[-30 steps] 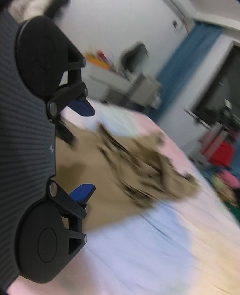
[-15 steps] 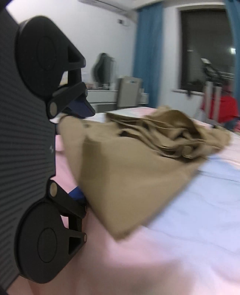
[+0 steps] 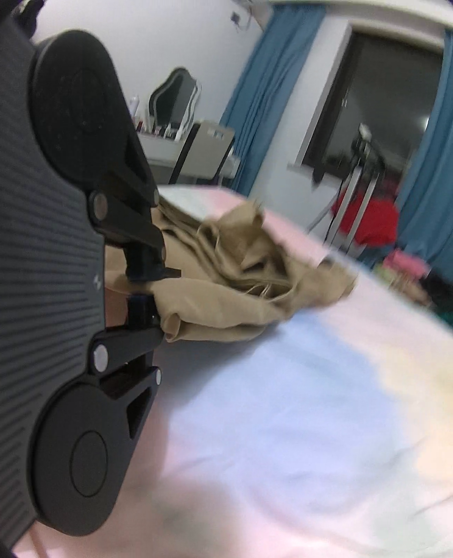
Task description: Fold clothes
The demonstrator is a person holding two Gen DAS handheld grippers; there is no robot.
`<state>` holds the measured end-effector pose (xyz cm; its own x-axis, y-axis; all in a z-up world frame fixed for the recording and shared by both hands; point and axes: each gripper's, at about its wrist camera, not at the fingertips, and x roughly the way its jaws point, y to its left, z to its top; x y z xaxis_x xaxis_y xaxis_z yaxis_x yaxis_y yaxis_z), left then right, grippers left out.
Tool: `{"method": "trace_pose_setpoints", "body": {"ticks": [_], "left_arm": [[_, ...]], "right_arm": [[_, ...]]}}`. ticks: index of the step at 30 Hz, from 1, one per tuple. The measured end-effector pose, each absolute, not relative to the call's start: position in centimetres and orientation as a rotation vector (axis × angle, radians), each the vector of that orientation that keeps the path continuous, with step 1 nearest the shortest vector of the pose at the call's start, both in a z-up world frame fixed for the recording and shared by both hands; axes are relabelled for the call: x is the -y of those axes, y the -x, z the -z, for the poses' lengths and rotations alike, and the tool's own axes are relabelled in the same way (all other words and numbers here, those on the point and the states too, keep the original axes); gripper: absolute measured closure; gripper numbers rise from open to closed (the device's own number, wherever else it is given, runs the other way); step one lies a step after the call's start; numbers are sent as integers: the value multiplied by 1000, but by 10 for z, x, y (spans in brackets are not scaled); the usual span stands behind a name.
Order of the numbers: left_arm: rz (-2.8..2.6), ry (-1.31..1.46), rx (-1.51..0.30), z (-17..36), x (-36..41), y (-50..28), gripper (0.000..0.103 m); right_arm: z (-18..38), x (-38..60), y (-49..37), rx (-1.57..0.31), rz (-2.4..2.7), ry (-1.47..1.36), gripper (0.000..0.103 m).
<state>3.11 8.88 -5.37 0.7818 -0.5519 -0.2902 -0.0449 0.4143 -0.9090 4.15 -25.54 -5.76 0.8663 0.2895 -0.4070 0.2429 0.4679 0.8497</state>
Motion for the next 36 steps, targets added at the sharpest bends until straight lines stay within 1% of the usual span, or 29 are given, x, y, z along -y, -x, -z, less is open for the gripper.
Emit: {"method": "trace_pose_setpoints", "body": {"ticks": [6,9,13,16,20,22,24,30,32,36], "left_arm": [[403,1030,-530,5,-86,-1,97],[421,1023,-522,-11,-85,22,97],[444,1035,-565,-22,-91,69,97],[444,1068,-624,-21,-100,106,97],[448,1103,-693,-20,-111,146,97],[437,1157,-725,-17,-113,139,97],[419,1190,-739,-15,-113,124,97],[342,1133,-722,-32,-97,39,96],[317,1068,-730,-37,-89,9,96],[258,824,-740,-37,-69,-43,96]], "right_arm": [[12,266,-18,-459,-75,-1089,94],[-4,269,6,-466,-101,-1083,93],[-8,274,54,-531,-128,-1155,93],[-8,271,88,-580,-148,-1145,93],[-7,272,127,-594,-162,-1192,93],[-3,275,127,-595,-141,-1259,93],[-4,274,109,-574,-123,-1279,93],[-3,277,26,-528,-39,-1300,93],[2,278,-4,-542,-7,-1297,93],[21,278,-55,-573,42,-1277,93]]}}
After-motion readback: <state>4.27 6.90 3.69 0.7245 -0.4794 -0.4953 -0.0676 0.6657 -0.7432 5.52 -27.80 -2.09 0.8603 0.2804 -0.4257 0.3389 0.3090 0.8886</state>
